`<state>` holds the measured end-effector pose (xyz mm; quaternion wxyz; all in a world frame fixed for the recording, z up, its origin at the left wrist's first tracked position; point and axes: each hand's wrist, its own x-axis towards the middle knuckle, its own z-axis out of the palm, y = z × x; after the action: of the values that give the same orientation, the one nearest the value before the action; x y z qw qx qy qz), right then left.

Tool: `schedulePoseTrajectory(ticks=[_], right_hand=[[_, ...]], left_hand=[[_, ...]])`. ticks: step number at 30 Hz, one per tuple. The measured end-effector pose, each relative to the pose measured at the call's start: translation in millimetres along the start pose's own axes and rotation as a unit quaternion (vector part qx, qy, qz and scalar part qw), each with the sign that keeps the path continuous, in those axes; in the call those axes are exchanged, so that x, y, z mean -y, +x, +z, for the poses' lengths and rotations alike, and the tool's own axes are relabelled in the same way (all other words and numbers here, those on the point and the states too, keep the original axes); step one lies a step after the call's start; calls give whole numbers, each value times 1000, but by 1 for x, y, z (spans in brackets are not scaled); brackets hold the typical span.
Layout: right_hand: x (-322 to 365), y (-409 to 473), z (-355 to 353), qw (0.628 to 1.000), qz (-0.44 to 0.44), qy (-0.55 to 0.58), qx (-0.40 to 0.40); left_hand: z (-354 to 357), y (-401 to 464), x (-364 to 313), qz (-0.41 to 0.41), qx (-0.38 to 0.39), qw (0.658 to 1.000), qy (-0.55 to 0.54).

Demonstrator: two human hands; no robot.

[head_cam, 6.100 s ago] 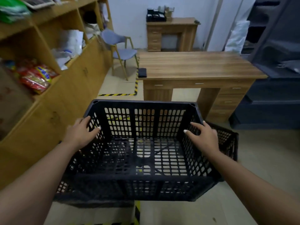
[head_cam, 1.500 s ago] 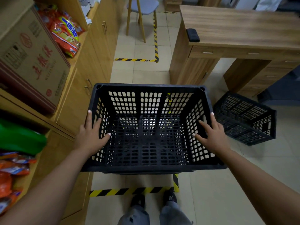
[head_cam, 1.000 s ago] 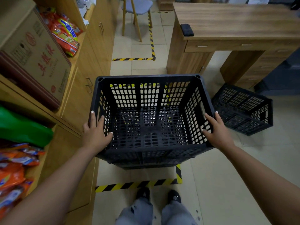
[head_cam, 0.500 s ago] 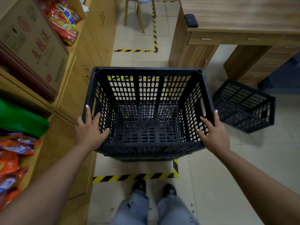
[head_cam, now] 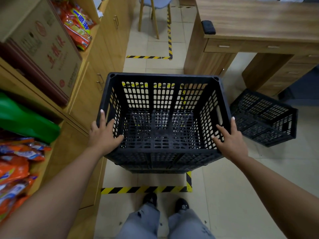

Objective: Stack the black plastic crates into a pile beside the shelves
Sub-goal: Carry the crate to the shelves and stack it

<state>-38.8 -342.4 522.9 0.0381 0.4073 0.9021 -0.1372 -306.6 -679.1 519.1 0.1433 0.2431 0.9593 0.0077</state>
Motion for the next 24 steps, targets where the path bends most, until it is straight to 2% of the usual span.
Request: schedulePoseTrajectory(ticks=[9,24], right_hand=[[-3,5,1,998,-13,-50,21],[6,-5,5,995,-4,-101,9]], left_hand=[[-2,-6,-1,9,18,999,39],[7,2,8,37,-40,998,19]])
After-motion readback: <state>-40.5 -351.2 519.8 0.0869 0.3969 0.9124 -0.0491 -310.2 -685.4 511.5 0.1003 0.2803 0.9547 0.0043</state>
